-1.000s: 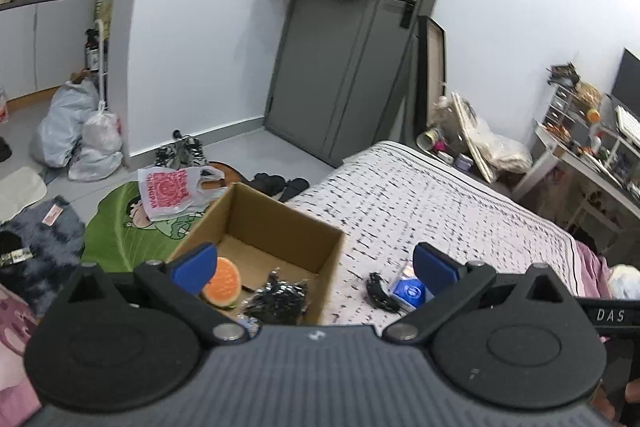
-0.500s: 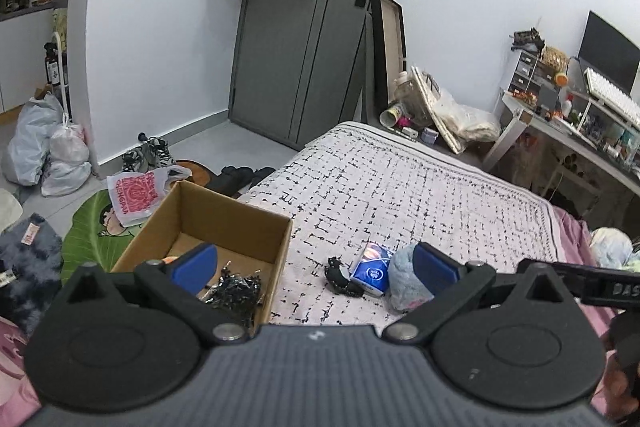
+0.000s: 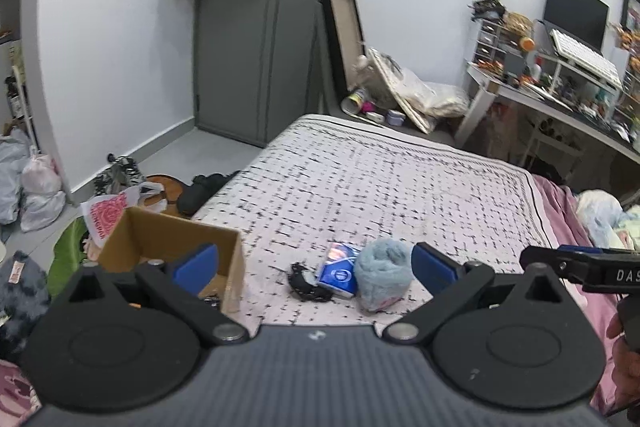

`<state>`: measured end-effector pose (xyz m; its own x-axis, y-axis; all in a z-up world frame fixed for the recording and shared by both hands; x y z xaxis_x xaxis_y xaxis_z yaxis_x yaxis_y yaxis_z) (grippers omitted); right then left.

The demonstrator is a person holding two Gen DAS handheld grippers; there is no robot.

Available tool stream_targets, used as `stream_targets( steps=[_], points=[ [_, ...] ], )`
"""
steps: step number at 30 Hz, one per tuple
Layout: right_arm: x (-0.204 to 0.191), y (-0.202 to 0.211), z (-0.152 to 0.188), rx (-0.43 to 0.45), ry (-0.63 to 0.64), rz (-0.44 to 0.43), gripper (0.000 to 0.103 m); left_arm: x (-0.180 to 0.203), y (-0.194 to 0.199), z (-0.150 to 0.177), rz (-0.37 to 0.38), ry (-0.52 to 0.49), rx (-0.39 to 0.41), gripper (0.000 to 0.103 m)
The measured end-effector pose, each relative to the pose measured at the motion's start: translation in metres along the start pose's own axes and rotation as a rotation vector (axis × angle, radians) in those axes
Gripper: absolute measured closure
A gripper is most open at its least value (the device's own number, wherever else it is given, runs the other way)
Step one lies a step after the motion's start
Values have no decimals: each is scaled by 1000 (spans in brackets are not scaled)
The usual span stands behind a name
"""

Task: Organize soft objects
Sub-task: 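Move both tools back over the bed toward the plush mouse, then close both tools together on the grey plush mouse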

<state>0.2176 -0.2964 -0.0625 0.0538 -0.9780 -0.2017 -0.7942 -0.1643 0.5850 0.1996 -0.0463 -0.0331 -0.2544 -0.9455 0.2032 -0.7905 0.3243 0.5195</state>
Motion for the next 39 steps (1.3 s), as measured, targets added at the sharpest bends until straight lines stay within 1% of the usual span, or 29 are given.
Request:
stream_targets(
  steps=[9, 11, 16, 19, 23, 27, 29, 32, 36, 39],
  points=[
    [29, -18, -2, -40, -69, 32, 3, 20, -39, -1, 56, -26, -63, 4],
    [36, -22, -1, -53, -85, 36, 6, 21, -48, -1, 69, -22, -78, 8],
    [48, -38, 0, -96, -134, 20, 11, 24, -75, -1, 67, -17, -119, 16],
    [52, -50, 1, -125, -154, 15, 16, 23, -89, 2, 88, 2, -148, 21],
    [56, -68, 4, -171, -191, -5, 23, 20, -110, 6, 94, 22, -187, 33],
    [57, -86, 5, -209, -214, -16, 29, 15, -130, 13, 110, 69, -223, 42],
    [56, -96, 7, -229, -223, -25, 33, 13, -141, 16, 109, 87, -239, 50],
    [55, -110, 10, -260, -235, -41, 36, 10, -155, 20, 125, 126, -257, 58],
    [51, -128, 14, -297, -248, -54, 37, 12, -172, 25, 130, 126, -280, 61],
    [48, -142, 15, -325, -253, -66, 41, 11, -187, 28, 136, 142, -296, 64]
  ],
)
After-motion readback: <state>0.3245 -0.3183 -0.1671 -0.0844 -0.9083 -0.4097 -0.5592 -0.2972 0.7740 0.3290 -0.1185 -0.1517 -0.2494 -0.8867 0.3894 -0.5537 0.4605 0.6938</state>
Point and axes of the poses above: each gripper's, at about its wrist camera, not at the fingertips, and y roughly against the way its jaws point, x to its right, z to its underside, the point moved 4 cm from there along -y, roughly the way its jaws point, and after that the axes turned 10 degrees about z, right-handed, at the moved point
